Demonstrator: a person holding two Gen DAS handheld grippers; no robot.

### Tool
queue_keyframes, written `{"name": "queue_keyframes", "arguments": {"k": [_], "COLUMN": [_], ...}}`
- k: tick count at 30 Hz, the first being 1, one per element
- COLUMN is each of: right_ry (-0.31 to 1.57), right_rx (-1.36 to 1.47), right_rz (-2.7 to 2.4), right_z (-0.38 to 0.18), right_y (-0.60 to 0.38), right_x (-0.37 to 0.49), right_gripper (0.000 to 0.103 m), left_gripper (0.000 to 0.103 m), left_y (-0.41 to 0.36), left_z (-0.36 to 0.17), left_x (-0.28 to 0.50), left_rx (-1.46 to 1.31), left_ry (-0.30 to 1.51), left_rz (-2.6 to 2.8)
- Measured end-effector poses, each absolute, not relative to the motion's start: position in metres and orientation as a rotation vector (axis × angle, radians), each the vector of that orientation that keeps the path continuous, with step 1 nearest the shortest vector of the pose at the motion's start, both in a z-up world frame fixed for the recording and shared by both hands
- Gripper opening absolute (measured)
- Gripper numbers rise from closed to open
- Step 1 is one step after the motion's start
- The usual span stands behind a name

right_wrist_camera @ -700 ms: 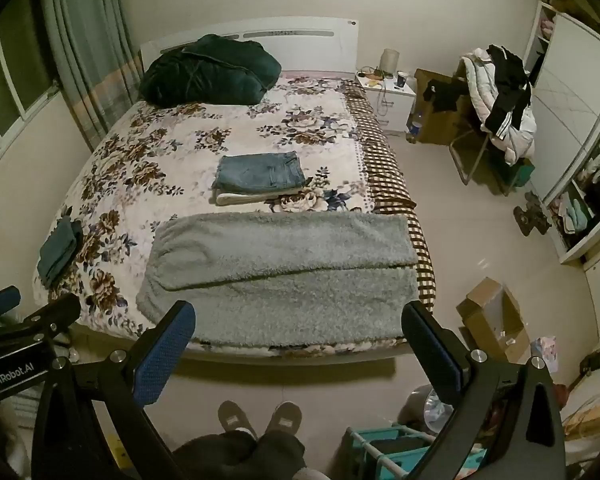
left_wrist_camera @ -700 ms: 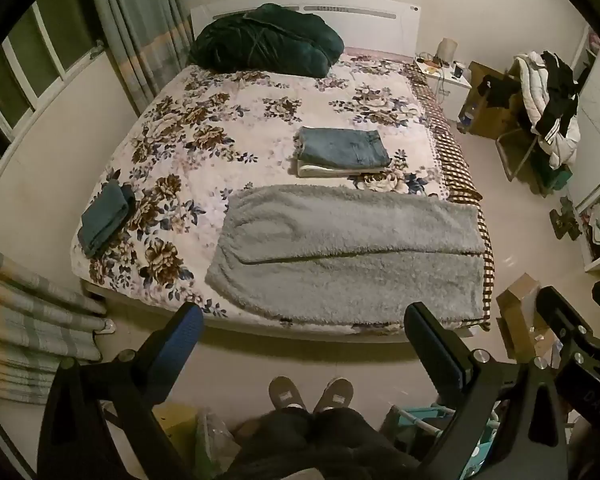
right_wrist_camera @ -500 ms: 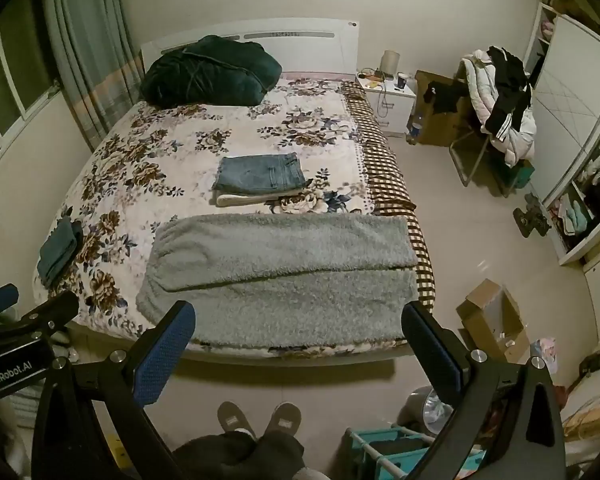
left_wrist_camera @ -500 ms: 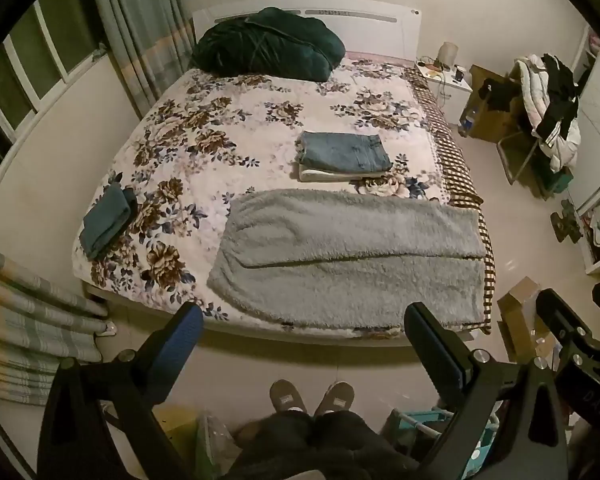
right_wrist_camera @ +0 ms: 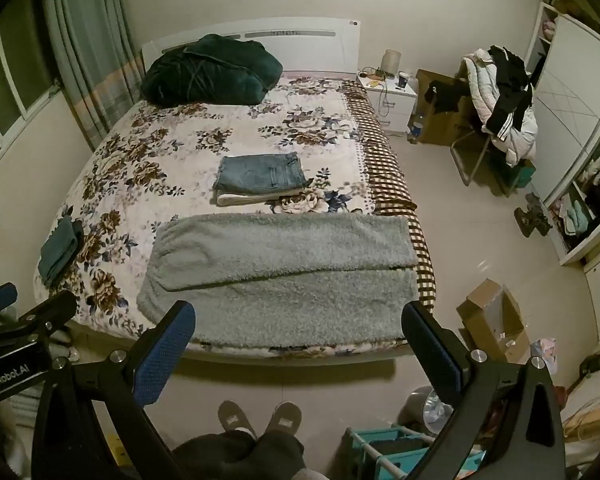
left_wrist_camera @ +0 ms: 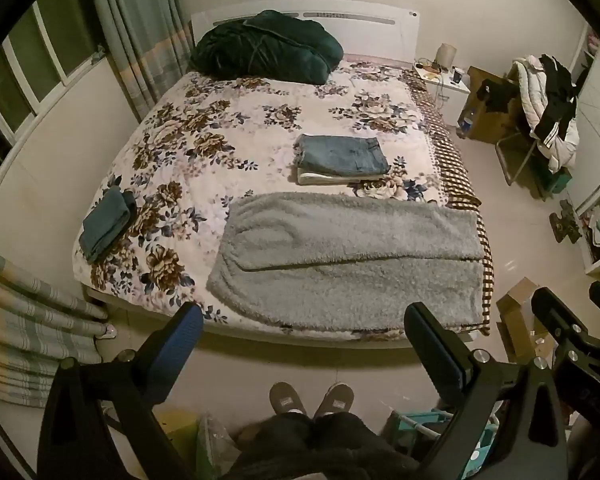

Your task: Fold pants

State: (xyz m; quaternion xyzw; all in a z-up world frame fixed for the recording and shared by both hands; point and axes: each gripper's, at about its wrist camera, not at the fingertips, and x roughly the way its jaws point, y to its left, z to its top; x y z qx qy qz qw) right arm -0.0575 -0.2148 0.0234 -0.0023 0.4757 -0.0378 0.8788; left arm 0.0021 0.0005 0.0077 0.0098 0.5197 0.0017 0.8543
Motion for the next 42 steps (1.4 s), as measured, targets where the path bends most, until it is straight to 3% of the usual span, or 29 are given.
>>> {"name": "queue_keyframes", "arguments": {"k": [42], "right_ry": [0.983], "right_rx": [-0.008], "right_rz": [-0.077], "right_z": [0.026], "right_y": [-0.217], "right_x": [-0.055], "right_gripper": [0.103], "left_gripper": [0.103], "left_y": [-0.013], "left_z": [0.024], "left_x": [0.017], "left_rx": [0.019], "left_ry": [1.084], "left_rz": [-0.002]}}
